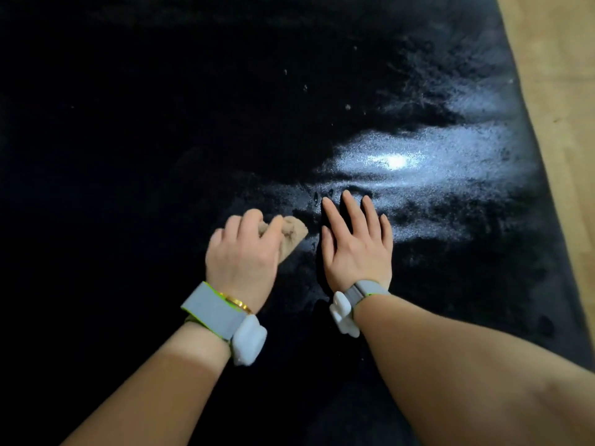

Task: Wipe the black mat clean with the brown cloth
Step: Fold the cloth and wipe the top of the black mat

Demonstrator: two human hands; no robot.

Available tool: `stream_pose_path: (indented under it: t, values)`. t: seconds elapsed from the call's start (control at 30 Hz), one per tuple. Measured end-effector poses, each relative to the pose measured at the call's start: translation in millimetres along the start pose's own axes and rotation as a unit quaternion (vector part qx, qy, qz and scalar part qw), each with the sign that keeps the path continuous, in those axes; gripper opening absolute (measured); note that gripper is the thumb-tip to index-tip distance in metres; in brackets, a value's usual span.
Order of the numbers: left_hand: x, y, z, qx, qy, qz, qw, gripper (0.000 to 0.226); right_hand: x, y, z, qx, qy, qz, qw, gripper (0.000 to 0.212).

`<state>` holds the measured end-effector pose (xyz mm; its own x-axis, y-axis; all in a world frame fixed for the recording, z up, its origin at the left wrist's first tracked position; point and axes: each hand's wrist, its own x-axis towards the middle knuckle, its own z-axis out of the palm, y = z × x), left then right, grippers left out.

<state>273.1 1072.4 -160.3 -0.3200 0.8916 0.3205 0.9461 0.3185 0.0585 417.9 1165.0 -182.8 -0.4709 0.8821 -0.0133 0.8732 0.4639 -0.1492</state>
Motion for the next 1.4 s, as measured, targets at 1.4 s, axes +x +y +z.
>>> stream_pose_path:
  t: [1.4]
  values:
    - [60.2,-29.5,4.0,-0.036,-0.14,-0.047,0.988,0.015,-2.6,1.6,-0.7,0.007,0.009,0.008,1.0,0.048]
